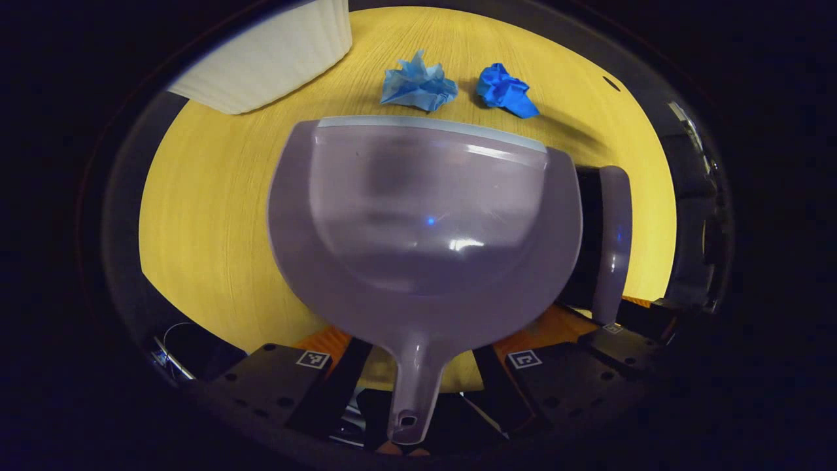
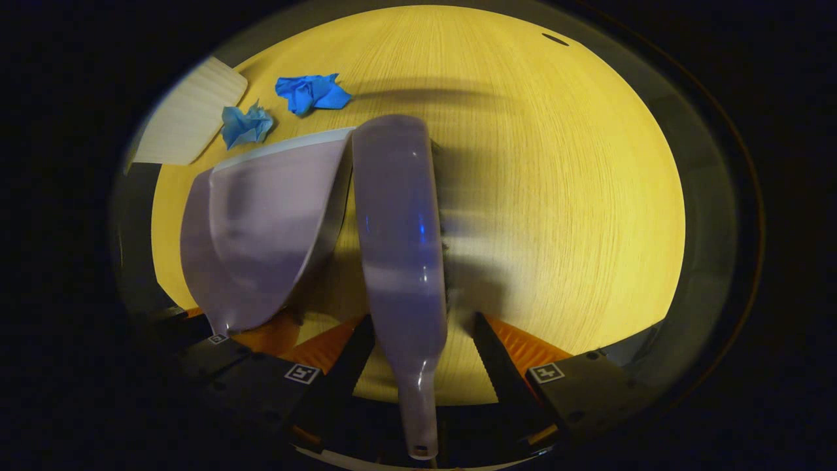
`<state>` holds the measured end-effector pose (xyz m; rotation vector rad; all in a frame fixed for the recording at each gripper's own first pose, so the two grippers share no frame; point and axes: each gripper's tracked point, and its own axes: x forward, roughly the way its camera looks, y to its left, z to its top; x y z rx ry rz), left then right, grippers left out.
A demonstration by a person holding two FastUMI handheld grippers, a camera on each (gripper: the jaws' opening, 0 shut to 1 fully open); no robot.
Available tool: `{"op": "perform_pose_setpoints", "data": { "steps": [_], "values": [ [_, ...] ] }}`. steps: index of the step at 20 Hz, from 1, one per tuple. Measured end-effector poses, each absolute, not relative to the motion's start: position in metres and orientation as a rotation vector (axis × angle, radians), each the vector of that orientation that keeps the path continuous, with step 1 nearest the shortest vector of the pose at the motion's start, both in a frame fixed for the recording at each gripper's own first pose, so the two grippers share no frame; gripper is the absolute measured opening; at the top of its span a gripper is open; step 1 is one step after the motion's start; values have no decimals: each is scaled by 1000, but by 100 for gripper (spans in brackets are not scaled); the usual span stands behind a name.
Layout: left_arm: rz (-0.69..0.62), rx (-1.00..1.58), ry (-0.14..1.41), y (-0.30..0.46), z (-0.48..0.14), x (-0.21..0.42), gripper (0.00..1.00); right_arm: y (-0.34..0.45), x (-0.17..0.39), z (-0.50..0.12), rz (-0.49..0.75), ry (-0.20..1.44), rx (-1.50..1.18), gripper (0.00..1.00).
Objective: Pick up the small broom and dustpan from the desktop, sweep the trash into the dustpan with the broom, and then empty the trash into the garbage bin.
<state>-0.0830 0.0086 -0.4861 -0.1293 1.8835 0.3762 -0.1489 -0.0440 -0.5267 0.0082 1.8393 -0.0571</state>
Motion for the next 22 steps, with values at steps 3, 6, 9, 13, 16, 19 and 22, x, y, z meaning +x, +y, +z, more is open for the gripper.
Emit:
{"op": "perform_pose_setpoints", "data": {
  "steps": [3, 6, 9, 13, 16, 19, 22],
  "values": [
    [364, -105, 1902, 10, -486, -84, 81, -47, -150, -527, -53, 1849, -23, 98],
    [357, -65, 1915, 12, -486, -84, 79, -51, -150, -526, -60, 1853, -43, 87],
    [337, -50, 1922, 10, -488, -85, 62, -53, -151, -526, -70, 1856, -38, 73],
    [327, -38, 1961, 9, -481, -86, 35, -52, -149, -527, -84, 1857, -26, 46],
    [292, -16, 1973, 10, -485, -89, 31, -50, -150, -526, -44, 1856, -32, 36],
    [190, 70, 1991, 16, -486, -90, 29, -36, -145, -526, -2, 1833, 82, 27],
    [107, 164, 1998, 23, -486, -90, 28, -36, -144, -528, 17, 1826, 116, 23]
  ]
}}
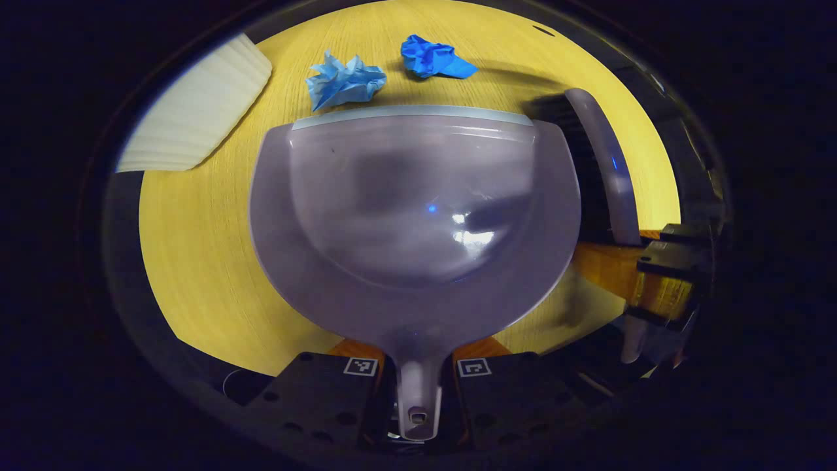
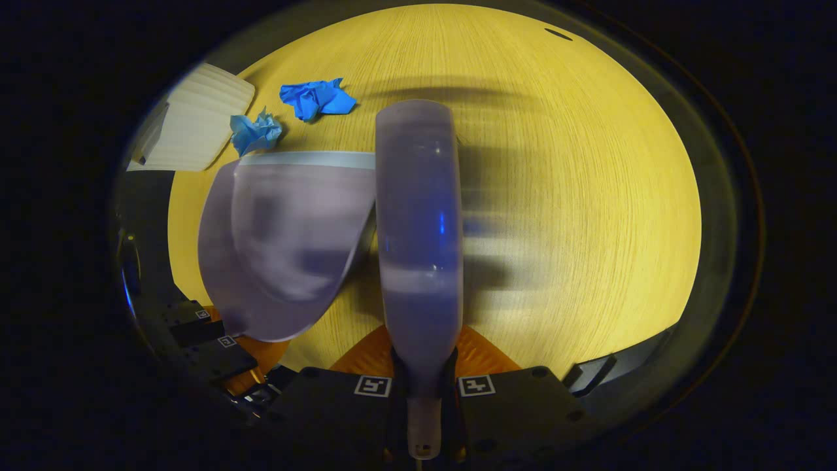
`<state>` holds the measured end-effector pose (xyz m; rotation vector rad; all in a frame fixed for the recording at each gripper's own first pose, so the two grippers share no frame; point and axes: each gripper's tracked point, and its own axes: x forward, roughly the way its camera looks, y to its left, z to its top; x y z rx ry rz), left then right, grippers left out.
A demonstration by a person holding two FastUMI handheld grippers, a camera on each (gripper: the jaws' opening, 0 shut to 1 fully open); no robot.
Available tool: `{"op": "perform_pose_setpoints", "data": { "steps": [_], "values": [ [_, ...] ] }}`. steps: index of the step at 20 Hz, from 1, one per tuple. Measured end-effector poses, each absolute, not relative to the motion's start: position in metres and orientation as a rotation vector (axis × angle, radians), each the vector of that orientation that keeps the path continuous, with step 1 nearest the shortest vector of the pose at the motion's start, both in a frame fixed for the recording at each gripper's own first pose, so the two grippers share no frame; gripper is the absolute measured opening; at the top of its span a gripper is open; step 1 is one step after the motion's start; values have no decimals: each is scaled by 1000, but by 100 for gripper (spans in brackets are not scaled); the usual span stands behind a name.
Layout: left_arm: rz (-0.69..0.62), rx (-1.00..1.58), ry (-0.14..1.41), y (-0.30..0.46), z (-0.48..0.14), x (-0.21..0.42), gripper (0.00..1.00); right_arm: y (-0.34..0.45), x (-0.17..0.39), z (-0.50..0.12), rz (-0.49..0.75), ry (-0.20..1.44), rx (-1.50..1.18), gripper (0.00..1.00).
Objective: Pick up the small broom and dustpan from the desktop, sweep the trash into the dustpan with the broom, and then empty the trash into the garbage bin.
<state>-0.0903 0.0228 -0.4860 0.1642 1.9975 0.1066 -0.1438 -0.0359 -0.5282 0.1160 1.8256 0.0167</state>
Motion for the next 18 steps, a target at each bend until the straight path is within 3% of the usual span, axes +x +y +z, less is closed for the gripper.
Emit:
{"op": "perform_pose_setpoints", "data": {
  "steps": [4, 8, 12, 18],
  "values": [
    [90, 177, 2038, 31, -478, -93, 27, -38, -135, -520, 27, 1823, 183, 23],
    [95, 137, 2059, 38, -474, -86, 27, -53, -87, -512, 7, 1771, 209, 22],
    [63, 159, 2089, 52, -471, -73, 27, -67, -11, -514, 70, 1715, 122, 22],
    [41, 228, 2103, 69, -470, -66, 27, -82, 113, -542, 224, 1642, -251, 22]
  ]
}}
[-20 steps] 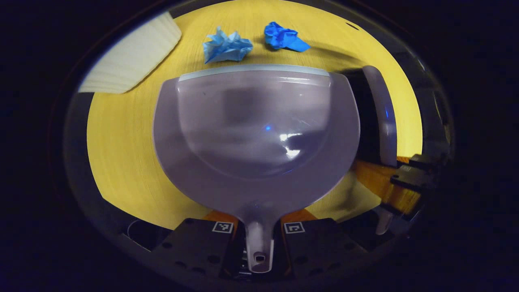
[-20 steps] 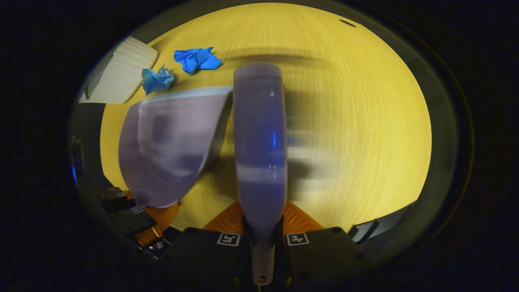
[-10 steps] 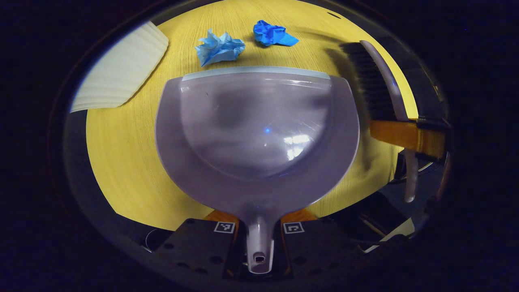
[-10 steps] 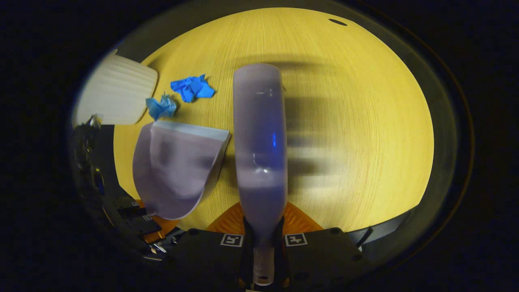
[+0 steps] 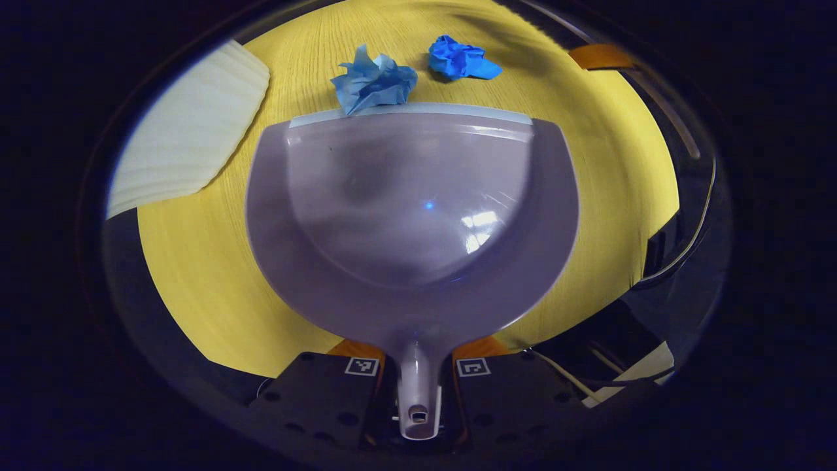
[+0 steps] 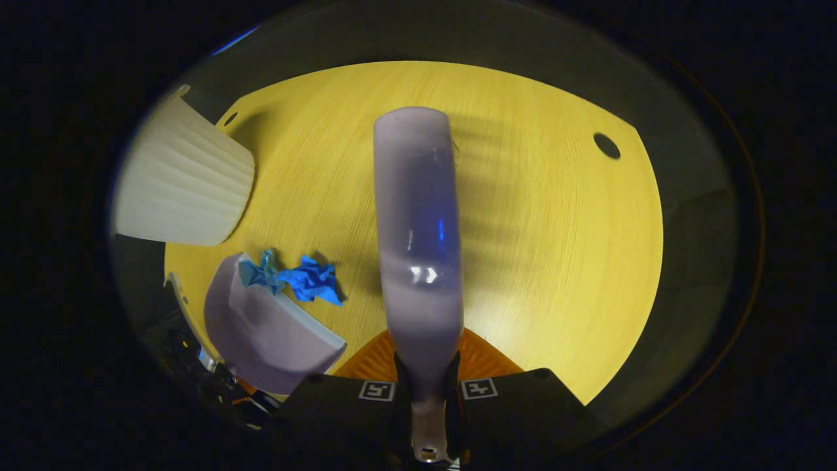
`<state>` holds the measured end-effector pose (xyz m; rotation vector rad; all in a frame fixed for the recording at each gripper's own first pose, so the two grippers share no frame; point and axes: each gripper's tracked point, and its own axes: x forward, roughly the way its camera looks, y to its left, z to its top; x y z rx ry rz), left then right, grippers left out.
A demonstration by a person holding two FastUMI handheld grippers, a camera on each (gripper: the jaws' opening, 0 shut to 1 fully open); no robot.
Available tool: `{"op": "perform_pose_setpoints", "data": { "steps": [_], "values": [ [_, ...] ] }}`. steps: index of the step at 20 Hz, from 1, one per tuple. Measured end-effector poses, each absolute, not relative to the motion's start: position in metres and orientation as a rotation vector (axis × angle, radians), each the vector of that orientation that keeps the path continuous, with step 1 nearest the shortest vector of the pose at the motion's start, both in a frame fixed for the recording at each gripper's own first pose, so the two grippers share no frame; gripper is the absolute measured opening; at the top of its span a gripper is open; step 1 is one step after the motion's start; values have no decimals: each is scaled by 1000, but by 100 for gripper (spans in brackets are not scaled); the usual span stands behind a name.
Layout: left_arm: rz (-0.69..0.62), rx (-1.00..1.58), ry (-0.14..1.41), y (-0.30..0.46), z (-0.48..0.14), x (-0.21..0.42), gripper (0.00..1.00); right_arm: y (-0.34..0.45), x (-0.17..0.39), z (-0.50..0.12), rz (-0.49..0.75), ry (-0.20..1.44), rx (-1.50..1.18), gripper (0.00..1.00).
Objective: Pick up the small broom and dustpan from the desktop, sweep the trash into the dustpan with the broom, and then empty the trash into the garbage bin.
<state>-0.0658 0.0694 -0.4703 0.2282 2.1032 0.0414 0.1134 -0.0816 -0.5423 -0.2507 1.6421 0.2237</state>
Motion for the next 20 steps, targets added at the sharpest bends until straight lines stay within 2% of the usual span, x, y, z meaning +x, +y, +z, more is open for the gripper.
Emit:
{"op": "perform_pose_setpoints", "data": {
  "steps": [4, 9, 10, 13, 14, 17, 20],
  "values": [
    [21, 244, 2105, 73, -472, -67, 27, -70, 132, -566, 362, 1675, -526, 22],
    [-13, 299, 2093, 83, -478, -75, 27, -66, 102, -588, 537, 1748, -782, 22],
    [-20, 308, 2089, 85, -477, -75, 27, -65, 107, -585, 575, 1720, -846, 22],
    [-48, 355, 2083, 88, -478, -76, 27, -47, 82, -580, 759, 1788, -832, 22],
    [-64, 377, 2080, 90, -478, -81, 27, -42, 87, -579, 799, 1757, -854, 22],
    [-104, 429, 2079, 94, -480, -87, 29, -32, 83, -572, 952, 1780, -801, 22],
    [-114, 453, 2088, 94, -477, -90, 27, -23, 78, -558, 1125, 1819, -788, 22]
  ]
}}
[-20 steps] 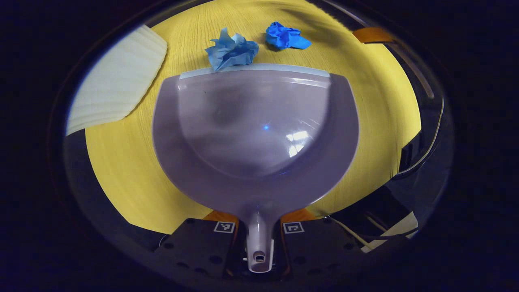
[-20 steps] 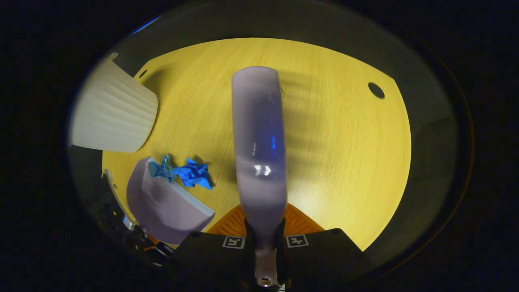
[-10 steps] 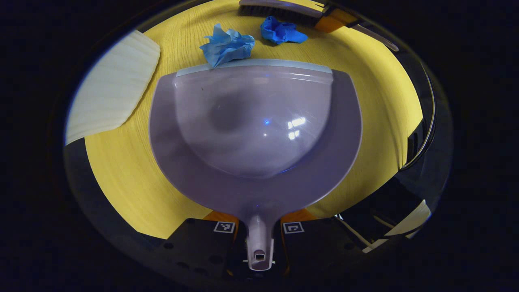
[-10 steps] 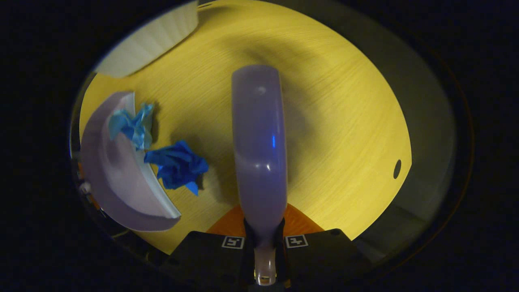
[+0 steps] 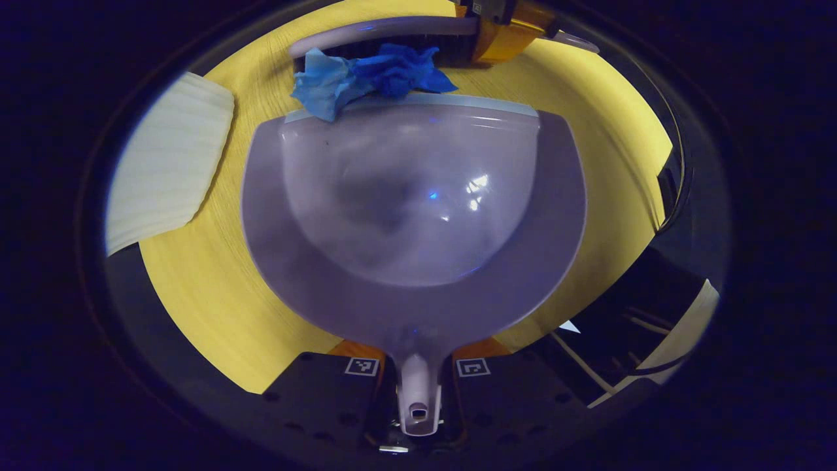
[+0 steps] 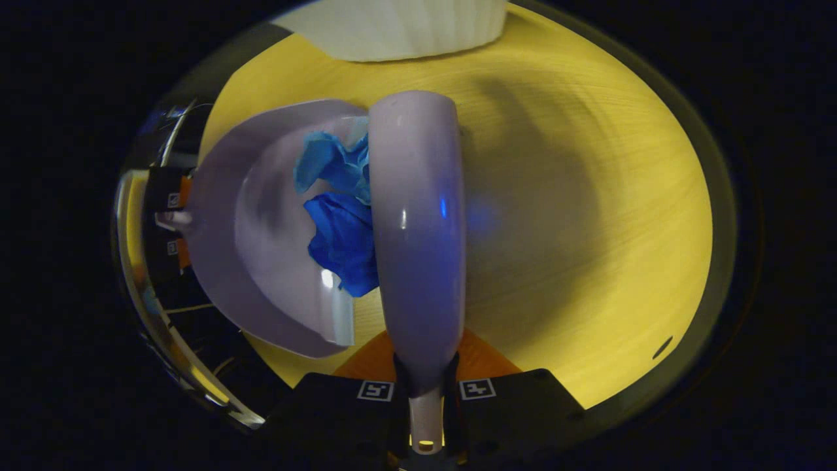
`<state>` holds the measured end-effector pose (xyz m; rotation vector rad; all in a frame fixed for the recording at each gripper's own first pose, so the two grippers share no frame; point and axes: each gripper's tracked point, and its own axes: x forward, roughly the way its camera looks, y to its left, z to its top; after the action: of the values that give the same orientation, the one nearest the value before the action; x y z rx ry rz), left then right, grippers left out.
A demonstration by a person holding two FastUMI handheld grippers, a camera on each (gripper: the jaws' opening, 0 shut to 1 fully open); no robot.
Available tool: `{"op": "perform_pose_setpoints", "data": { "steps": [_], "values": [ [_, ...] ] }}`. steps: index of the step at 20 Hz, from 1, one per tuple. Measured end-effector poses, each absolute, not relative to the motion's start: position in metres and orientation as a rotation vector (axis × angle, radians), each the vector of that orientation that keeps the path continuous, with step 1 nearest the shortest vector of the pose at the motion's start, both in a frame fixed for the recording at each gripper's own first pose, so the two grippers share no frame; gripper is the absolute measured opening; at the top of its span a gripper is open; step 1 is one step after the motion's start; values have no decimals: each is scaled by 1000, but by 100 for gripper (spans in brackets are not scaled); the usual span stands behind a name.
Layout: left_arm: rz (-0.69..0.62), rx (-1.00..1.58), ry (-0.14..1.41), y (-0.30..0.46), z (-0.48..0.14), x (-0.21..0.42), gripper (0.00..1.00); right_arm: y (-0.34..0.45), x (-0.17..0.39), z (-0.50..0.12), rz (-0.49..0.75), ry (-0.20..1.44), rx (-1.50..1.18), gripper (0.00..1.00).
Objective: Pick up the small broom and dustpan from the desktop, sweep the trash into the dustpan with the broom, and then empty the trash into the garbage bin.
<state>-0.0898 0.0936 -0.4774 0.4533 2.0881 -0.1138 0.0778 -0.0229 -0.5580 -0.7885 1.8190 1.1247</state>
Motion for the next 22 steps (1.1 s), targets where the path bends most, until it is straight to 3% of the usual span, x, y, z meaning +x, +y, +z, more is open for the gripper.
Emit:
{"op": "perform_pose_setpoints", "data": {
  "steps": [4, 8, 15, 22],
  "values": [
    [-154, 499, 2066, 94, -476, -91, 28, 2, 64, -537, 1260, 1940, -611, 22],
    [-171, 515, 2006, 96, -482, -96, 27, 14, 56, -522, 1263, 2001, -362, 22],
    [-167, 478, 1859, 90, -478, -83, 25, 12, 119, -455, 1001, 1667, 27, 22],
    [-185, 504, 1653, 75, -453, -73, 25, -45, 128, -405, 742, 1340, 365, 21]
  ]
}}
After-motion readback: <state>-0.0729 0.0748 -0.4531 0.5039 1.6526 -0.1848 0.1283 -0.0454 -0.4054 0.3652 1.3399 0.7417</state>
